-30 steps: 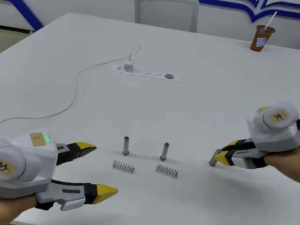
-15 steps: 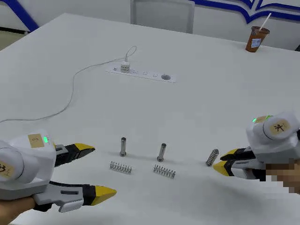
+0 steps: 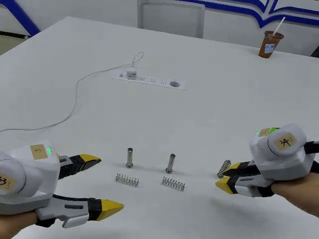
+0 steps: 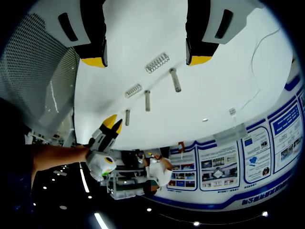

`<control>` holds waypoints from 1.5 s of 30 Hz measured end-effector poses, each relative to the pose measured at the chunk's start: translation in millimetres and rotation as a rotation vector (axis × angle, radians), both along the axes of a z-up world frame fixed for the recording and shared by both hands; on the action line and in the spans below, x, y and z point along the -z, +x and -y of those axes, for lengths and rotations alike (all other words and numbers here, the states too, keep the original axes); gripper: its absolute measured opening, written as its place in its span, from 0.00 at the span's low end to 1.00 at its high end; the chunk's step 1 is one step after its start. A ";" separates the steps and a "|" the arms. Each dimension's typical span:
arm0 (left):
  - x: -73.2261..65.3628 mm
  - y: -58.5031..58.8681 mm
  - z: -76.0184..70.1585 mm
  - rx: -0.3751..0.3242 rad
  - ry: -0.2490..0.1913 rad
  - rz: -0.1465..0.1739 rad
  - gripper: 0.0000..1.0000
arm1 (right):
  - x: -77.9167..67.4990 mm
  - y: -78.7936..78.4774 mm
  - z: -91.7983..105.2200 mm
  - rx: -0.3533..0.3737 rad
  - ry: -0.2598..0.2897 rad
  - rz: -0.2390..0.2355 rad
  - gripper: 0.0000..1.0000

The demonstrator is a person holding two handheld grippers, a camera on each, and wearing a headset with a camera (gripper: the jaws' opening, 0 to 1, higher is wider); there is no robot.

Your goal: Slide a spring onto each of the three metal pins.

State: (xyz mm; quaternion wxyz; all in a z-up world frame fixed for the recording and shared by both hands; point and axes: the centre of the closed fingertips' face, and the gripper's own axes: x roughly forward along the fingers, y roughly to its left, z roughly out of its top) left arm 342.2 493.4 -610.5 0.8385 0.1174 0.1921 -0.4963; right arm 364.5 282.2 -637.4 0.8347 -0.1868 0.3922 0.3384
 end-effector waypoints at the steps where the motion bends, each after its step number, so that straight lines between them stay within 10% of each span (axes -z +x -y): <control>1: -0.2 0.1 -0.1 -0.001 -0.001 0.001 0.68 | -0.3 0.1 -2.3 -0.006 -0.001 0.000 0.20; 45: -0.1 -0.1 -1.3 -0.022 -0.003 0.002 0.68 | 24.4 10.4 -106.7 -0.345 -0.103 -0.040 0.19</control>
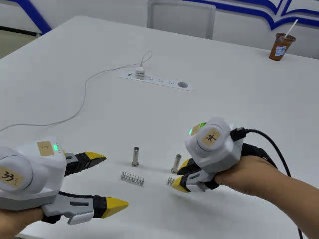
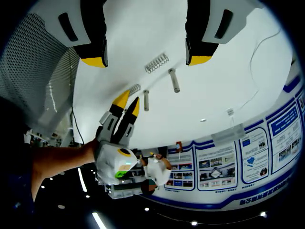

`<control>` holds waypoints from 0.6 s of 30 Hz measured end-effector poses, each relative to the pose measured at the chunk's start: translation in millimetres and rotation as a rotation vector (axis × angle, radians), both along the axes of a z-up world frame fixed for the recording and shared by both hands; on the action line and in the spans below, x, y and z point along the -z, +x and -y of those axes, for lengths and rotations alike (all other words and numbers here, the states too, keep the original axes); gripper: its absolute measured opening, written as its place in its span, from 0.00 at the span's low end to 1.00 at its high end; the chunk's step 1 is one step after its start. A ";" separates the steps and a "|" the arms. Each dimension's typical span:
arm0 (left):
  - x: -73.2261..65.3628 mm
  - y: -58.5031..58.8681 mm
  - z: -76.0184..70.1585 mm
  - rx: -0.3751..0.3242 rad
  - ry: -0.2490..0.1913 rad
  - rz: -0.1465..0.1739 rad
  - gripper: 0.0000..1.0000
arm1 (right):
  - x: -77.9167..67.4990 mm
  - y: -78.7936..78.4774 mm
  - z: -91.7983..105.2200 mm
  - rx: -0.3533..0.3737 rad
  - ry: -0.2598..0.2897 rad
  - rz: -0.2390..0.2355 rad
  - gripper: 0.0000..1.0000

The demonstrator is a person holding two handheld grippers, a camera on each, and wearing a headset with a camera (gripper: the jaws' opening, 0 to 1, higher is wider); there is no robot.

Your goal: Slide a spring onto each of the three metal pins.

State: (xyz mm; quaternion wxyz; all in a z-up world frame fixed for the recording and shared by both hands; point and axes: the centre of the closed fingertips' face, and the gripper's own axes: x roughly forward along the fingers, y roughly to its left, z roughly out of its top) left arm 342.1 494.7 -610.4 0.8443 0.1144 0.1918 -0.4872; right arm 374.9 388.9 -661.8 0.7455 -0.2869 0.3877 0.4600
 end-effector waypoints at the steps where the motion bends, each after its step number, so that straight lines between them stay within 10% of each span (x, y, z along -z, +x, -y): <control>1: 0.1 0.0 -0.2 -0.001 0.000 0.000 0.68 | 0.6 0.6 -0.5 -0.003 -0.002 -0.001 0.19; 18: 1.7 -1.8 -1.2 -0.007 0.005 -0.006 0.68 | 15.4 3.9 -3.3 -0.056 -0.057 -0.040 0.17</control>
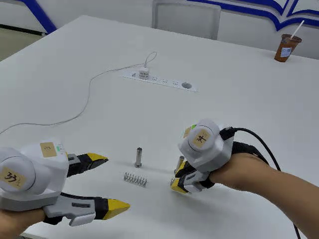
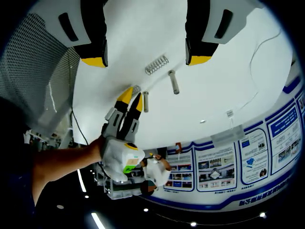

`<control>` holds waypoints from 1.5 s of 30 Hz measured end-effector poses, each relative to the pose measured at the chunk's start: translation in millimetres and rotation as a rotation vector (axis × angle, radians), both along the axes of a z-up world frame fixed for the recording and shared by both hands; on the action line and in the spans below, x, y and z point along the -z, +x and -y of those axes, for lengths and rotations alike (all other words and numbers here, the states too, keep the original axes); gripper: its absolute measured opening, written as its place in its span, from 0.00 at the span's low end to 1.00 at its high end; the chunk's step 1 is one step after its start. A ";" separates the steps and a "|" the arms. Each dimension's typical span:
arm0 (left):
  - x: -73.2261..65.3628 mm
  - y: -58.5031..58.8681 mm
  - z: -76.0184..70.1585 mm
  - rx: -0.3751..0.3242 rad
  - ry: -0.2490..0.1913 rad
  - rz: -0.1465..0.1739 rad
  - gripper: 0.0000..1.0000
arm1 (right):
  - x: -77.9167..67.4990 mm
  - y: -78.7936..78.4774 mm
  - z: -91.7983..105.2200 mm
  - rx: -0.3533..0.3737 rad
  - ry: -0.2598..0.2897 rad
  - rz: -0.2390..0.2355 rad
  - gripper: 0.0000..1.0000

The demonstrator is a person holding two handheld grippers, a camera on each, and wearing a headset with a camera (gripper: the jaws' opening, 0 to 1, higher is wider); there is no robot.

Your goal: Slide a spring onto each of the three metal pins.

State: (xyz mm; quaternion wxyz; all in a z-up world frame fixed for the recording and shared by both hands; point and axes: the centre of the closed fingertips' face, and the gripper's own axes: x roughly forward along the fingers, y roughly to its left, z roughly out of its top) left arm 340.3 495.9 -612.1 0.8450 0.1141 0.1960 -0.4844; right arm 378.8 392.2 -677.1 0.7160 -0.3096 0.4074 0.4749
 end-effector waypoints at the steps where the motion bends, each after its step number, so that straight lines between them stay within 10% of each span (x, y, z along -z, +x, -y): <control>1: 0.1 0.0 -0.3 -0.001 0.000 -0.001 0.68 | 0.9 0.2 -0.3 -0.003 -0.004 -0.001 0.17; 45: 1.2 0.3 0.1 -0.006 -0.006 -0.005 0.67 | -7.9 -0.3 0.0 -0.010 -0.009 -0.007 0.12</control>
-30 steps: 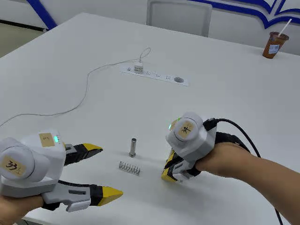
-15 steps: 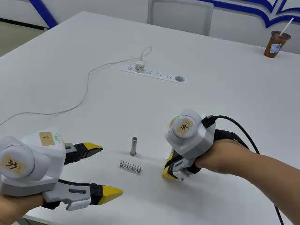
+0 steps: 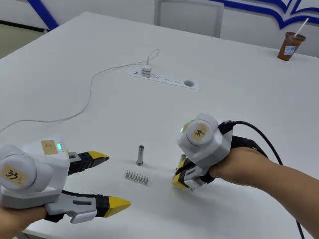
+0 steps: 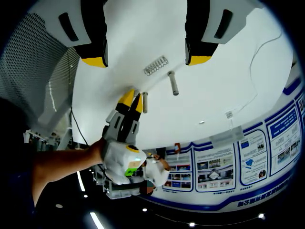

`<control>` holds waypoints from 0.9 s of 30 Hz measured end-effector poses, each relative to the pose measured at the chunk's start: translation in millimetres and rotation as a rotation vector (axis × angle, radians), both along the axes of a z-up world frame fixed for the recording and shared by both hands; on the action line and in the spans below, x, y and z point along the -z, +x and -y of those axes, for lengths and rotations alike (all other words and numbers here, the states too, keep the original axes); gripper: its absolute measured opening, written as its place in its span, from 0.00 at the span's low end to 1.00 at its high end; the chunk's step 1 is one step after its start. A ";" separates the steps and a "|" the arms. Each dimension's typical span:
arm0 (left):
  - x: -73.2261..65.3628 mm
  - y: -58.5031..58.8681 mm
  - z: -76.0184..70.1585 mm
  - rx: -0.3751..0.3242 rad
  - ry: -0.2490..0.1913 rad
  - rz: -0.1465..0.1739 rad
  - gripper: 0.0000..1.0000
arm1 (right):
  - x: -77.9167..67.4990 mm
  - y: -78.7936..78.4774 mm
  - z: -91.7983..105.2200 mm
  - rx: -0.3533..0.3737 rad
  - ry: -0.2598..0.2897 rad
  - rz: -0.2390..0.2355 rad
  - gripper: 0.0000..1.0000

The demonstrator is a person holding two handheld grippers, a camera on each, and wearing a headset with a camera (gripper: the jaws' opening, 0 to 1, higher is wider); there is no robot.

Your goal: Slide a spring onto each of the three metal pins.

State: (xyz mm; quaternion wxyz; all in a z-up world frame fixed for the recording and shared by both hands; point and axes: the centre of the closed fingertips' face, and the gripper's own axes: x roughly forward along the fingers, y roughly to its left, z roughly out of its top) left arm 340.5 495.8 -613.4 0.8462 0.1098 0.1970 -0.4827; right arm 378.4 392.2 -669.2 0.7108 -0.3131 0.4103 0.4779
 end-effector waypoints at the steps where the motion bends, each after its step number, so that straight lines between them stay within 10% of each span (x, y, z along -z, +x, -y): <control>1: 0.0 0.1 0.3 0.001 0.000 0.000 0.67 | -1.7 0.6 0.4 0.003 0.005 0.004 0.12; 27: -5.0 -0.7 9.8 0.032 0.000 0.010 0.67 | -28.9 -5.0 10.8 0.055 0.071 0.058 0.12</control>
